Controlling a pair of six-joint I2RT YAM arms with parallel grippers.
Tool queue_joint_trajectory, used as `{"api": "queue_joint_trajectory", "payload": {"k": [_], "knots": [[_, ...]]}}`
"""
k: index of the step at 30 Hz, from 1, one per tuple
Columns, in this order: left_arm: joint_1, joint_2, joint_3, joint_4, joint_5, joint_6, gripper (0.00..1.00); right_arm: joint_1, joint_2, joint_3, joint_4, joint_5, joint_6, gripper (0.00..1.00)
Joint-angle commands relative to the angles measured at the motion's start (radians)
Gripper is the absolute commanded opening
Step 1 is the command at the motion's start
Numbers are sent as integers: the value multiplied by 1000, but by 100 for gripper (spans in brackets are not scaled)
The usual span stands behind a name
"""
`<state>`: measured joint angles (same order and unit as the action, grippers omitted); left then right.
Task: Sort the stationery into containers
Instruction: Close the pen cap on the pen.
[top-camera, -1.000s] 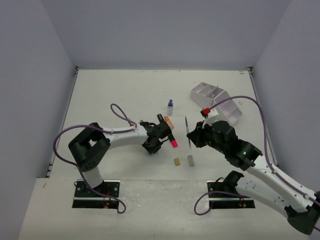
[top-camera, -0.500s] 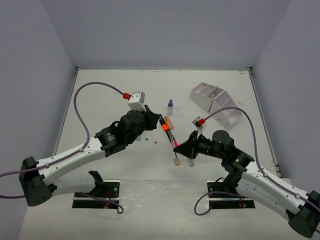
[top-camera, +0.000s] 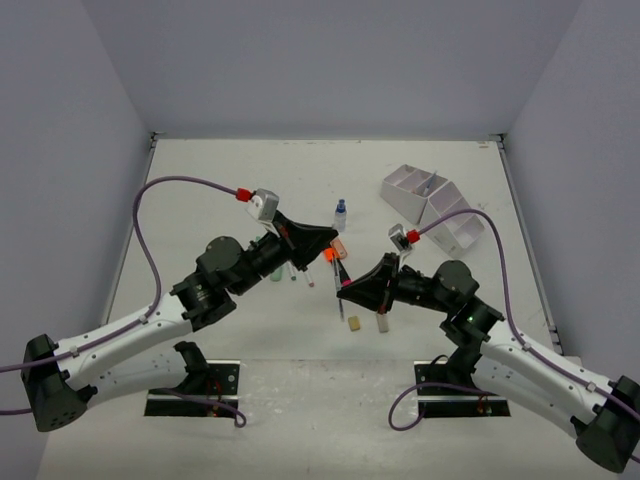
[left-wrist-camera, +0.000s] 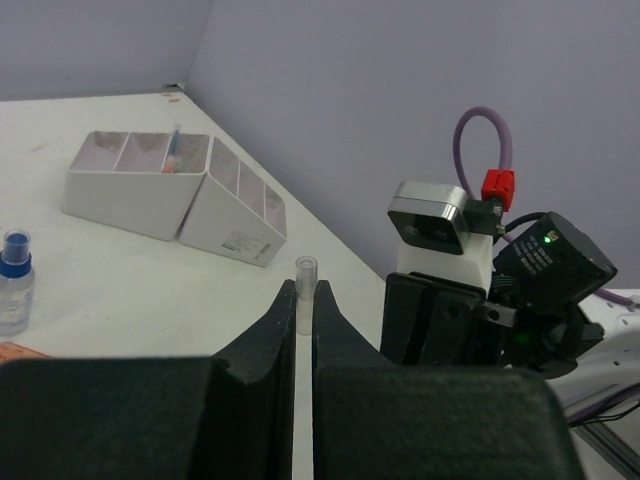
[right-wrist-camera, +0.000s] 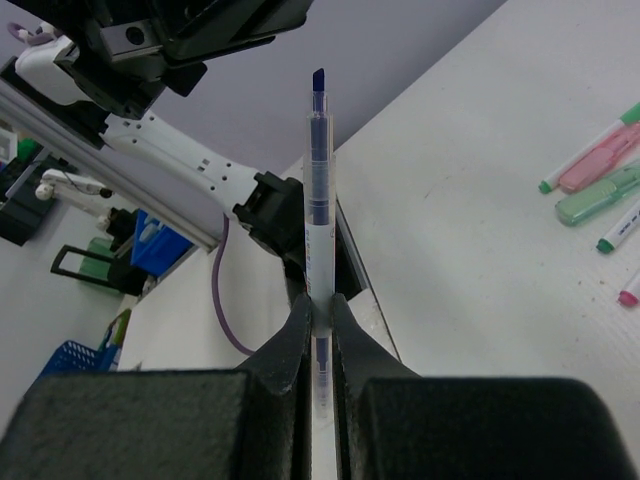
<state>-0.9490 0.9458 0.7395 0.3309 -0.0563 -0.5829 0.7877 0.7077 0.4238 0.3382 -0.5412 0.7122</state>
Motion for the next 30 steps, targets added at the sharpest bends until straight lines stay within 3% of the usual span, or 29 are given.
{"api": "queue_joint_trajectory", "payload": {"k": [1,30], "knots": [[4,-31,1,92,85,-8,0,7,-22,50,-15,72,-22,0],[6,-9,-55,99,119,-66,0,7,-61,96,-115,139,-66,0]]}}
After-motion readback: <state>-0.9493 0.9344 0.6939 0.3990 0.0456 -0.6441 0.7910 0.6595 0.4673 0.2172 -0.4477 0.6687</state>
